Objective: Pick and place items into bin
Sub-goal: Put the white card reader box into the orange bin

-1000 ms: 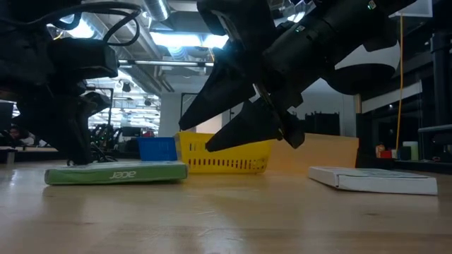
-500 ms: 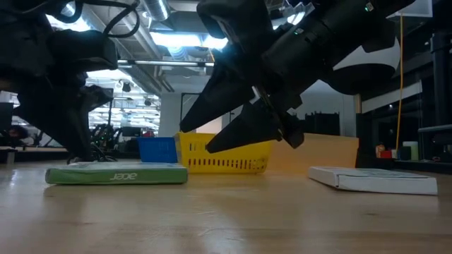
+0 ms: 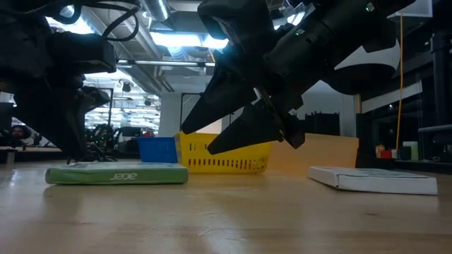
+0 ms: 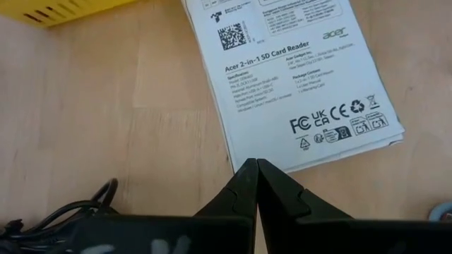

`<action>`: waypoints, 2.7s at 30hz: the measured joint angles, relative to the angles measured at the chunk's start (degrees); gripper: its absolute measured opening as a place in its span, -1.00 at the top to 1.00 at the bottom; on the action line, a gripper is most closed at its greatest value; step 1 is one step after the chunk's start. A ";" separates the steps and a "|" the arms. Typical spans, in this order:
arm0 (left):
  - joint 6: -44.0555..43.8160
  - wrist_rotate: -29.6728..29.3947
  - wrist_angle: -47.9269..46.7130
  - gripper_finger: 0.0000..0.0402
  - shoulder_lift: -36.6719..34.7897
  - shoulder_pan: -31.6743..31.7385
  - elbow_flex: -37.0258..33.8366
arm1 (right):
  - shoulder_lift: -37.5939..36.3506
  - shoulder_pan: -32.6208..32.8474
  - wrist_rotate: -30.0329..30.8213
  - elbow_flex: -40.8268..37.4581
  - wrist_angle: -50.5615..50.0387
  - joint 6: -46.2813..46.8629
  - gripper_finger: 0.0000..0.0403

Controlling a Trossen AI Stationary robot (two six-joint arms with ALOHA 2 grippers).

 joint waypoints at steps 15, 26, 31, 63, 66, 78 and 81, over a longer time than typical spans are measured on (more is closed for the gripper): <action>-0.36 -0.26 0.21 0.98 1.66 0.04 0.17 | 0.00 0.00 0.00 0.00 0.04 0.02 0.04; -0.99 -0.32 0.22 0.98 1.88 0.04 0.20 | 0.51 0.00 0.01 0.02 0.94 3.24 0.04; -1.01 -0.28 0.20 0.98 1.92 0.04 0.20 | 3.26 -0.86 -0.04 -0.02 0.92 6.67 0.04; 0.26 -1.71 2.54 0.98 2.04 0.04 -0.07 | 6.96 -3.80 -6.03 -0.07 15.48 6.23 0.04; 0.26 -1.83 3.08 0.98 2.05 0.04 -0.07 | 6.97 -4.22 -5.97 -0.07 15.82 6.19 0.04; 0.26 -1.90 3.34 0.98 2.05 0.04 0.00 | 9.13 -5.73 -6.33 0.33 16.46 6.93 0.04; 0.26 -1.60 3.14 0.98 2.03 0.07 0.05 | 9.18 -5.73 -6.75 0.31 16.22 6.82 0.04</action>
